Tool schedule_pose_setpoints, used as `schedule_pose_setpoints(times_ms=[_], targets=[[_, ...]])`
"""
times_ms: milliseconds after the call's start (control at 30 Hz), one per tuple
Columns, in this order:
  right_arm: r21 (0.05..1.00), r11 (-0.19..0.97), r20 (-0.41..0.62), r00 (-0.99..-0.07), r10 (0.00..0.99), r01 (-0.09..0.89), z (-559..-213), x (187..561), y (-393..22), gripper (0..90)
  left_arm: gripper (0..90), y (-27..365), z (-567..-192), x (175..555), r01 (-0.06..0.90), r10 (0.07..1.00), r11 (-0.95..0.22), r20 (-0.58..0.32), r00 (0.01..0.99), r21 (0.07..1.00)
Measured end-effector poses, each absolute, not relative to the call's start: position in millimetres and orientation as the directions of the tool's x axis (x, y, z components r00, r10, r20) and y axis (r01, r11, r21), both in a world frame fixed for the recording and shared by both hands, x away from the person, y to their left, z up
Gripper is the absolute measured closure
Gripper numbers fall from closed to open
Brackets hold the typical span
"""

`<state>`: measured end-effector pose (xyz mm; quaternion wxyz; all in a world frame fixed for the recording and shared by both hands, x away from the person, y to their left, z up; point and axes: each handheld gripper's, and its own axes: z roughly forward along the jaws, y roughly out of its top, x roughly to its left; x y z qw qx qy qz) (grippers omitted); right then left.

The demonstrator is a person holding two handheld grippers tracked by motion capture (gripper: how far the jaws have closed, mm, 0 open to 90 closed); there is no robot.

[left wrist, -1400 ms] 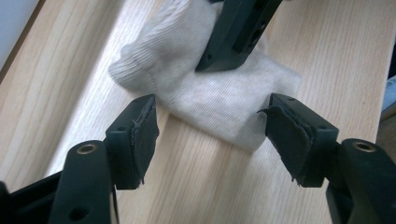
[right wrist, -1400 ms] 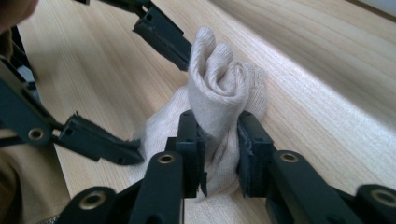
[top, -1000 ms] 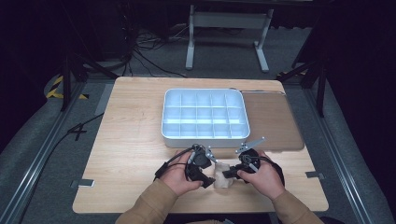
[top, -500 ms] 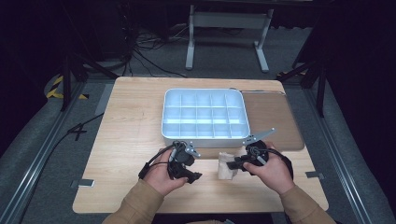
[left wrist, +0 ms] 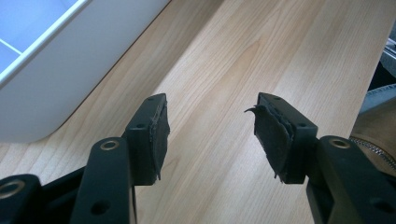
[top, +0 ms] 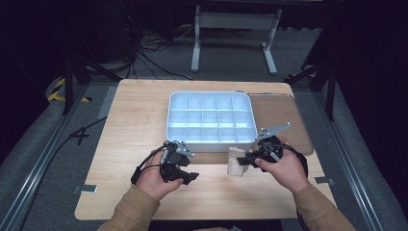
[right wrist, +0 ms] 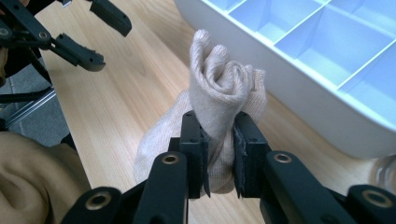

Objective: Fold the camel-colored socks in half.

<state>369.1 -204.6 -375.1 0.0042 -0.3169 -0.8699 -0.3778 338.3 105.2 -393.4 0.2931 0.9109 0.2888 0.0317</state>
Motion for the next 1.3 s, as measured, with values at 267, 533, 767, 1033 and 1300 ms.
schedule_pose_setpoints(times_ms=[267,533,767,1033,1300], targets=[[0.677,0.516,0.194,-0.803,0.564,0.525,-362.2,377.4,-207.5,76.9,45.6,110.3,-390.8,339.1,0.518,0.553,-0.652,-0.120,0.824,0.554],[0.690,0.505,0.169,-0.793,0.585,0.519,-350.5,387.7,-216.4,76.8,45.6,112.5,-389.9,342.8,0.520,0.552,-0.648,-0.128,0.824,0.557],[0.698,0.506,0.132,-0.786,0.604,0.506,-340.4,400.5,-221.8,76.6,45.3,112.7,-387.7,344.2,0.520,0.552,-0.647,-0.127,0.824,0.558],[0.716,0.500,0.105,-0.784,0.612,0.486,-331.8,411.6,-228.2,76.4,45.2,112.6,-387.5,344.8,0.515,0.550,-0.651,-0.122,0.826,0.557],[0.721,0.474,0.113,-0.760,0.640,0.506,-329.6,424.6,-239.1,75.9,45.2,113.3,-388.1,344.6,0.524,0.556,-0.643,-0.131,0.821,0.558]])
